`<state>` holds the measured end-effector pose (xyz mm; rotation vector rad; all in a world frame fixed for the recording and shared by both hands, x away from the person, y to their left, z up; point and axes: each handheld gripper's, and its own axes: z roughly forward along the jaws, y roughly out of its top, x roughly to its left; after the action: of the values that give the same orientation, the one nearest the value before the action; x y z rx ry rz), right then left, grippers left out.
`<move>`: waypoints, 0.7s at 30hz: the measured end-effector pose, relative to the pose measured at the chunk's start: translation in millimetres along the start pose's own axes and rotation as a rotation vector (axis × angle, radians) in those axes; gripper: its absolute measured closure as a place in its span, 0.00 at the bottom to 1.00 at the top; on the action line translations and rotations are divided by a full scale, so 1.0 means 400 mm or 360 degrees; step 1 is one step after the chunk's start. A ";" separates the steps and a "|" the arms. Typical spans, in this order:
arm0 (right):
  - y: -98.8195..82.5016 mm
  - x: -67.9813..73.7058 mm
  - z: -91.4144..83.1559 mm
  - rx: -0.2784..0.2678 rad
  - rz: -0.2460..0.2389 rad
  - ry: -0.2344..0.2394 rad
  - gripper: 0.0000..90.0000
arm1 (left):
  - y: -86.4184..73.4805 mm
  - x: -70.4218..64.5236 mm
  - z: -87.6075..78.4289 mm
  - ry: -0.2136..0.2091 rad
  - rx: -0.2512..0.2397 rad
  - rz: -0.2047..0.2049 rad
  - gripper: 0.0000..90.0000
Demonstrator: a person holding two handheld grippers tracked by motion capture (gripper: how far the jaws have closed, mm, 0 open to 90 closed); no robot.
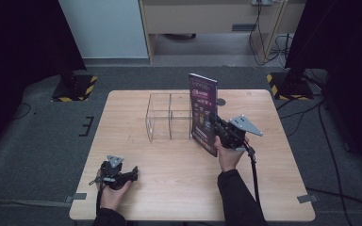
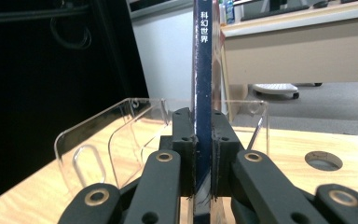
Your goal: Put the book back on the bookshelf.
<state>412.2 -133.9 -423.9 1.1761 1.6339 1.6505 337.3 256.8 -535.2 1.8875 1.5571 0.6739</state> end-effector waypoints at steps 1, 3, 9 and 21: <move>0.000 0.000 -0.008 0.0026 -0.0010 0.0013 0.93 | 0.000 0.000 0.000 0.0000 0.0000 0.0000 0.13; -0.001 -0.001 -0.019 0.0049 -0.0006 0.0034 0.93 | 0.000 0.000 0.000 0.0000 0.0001 0.0000 0.13; -0.004 0.002 -0.046 0.0118 -0.0030 0.0055 0.92 | 0.000 0.000 0.000 0.0000 0.0001 0.0000 0.13; -0.023 -0.007 -0.109 0.0249 -0.0030 0.0093 0.92 | 0.000 0.000 0.000 0.0000 0.0001 -0.0002 0.13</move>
<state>374.7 -157.3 -428.5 1.1932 1.8334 1.5822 337.3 256.6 -535.2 1.8868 1.5583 0.6729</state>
